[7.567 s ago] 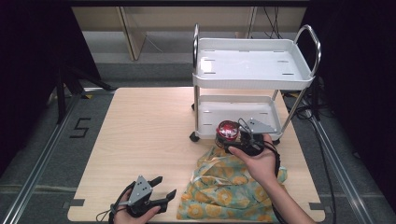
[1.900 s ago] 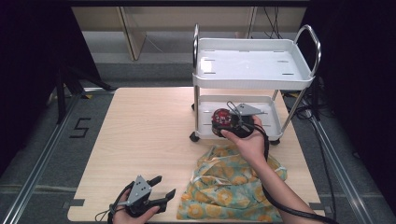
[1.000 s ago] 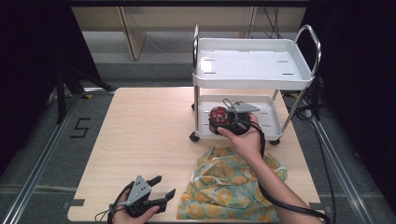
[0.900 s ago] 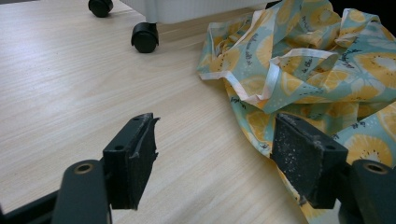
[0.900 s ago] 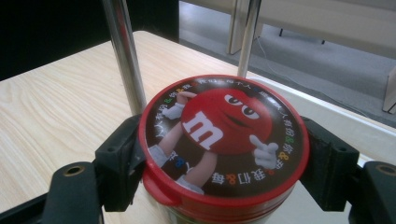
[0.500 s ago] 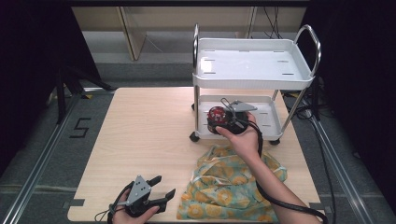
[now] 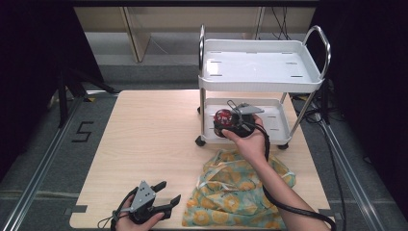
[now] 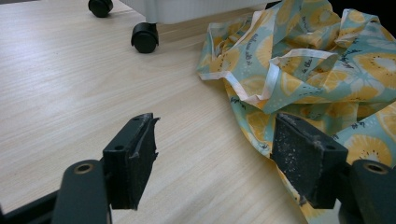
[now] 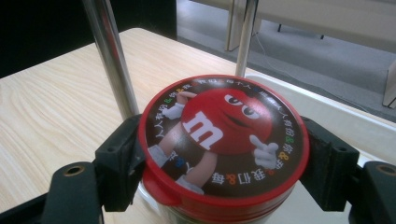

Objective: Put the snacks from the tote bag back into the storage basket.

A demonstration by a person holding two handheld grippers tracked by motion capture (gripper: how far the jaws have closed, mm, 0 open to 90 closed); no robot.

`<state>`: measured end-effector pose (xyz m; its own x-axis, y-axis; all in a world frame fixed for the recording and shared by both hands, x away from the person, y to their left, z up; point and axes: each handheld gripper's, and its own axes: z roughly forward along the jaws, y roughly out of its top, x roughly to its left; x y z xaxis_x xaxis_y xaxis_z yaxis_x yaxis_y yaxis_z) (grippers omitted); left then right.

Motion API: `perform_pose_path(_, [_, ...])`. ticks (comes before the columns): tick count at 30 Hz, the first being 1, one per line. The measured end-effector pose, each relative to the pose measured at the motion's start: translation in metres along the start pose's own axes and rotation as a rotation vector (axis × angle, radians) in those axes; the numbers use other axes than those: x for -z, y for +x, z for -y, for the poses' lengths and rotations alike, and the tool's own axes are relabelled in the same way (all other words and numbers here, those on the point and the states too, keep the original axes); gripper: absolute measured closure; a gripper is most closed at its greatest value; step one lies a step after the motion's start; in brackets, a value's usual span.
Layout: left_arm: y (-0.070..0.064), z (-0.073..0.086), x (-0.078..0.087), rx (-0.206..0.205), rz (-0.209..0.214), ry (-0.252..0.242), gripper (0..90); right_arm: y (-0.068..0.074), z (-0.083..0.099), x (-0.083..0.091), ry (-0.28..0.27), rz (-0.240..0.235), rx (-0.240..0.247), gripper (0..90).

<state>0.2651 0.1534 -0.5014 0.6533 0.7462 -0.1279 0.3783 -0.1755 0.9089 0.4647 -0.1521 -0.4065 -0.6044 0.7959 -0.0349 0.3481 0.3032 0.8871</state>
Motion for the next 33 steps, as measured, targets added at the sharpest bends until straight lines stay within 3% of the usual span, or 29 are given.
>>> perform_pose_path(33, [-0.001, 0.0, 0.0, 0.005, -0.001, -0.002, 30.1, -0.001, -0.002, -0.017, 0.019, 0.005, -0.011, 26.7])
